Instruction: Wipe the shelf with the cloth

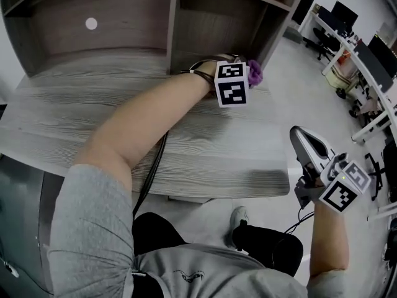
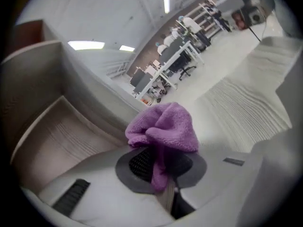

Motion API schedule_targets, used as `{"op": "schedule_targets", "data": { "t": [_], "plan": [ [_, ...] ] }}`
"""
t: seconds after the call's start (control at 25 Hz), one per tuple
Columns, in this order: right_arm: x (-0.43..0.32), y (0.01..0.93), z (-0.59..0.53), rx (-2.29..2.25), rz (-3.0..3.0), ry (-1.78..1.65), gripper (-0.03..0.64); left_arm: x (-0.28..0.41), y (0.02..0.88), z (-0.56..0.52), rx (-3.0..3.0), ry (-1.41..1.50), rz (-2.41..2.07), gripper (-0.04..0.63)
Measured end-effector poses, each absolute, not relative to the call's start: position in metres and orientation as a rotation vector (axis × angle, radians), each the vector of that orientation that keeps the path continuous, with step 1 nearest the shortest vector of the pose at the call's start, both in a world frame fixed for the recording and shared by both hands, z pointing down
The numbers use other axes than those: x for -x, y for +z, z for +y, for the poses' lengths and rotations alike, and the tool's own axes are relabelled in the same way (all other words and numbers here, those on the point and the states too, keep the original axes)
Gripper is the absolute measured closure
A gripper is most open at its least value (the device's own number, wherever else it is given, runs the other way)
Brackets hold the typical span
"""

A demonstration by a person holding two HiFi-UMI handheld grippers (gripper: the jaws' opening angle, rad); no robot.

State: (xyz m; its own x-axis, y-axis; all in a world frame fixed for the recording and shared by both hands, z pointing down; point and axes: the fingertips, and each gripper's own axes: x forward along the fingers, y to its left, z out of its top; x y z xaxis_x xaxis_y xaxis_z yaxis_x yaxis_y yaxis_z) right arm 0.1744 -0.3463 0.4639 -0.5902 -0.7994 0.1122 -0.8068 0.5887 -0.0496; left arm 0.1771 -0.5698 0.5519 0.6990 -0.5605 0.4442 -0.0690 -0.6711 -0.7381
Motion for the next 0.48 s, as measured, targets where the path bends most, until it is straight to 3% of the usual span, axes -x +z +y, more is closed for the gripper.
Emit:
{"op": "schedule_targets", "data": {
  "t": [0.28,0.48],
  "plan": [
    [-0.170,0.469,-0.348,-1.347,-2.738,0.143,0.597,-0.174,0.560,-0.563,2.245,-0.913,0.453,0.518],
    [-0.161,0.458,-0.358,-1.295,-2.781,0.093,0.597,-0.124,0.525,-0.531,2.367,-0.823,0.488,0.519]
  ]
}}
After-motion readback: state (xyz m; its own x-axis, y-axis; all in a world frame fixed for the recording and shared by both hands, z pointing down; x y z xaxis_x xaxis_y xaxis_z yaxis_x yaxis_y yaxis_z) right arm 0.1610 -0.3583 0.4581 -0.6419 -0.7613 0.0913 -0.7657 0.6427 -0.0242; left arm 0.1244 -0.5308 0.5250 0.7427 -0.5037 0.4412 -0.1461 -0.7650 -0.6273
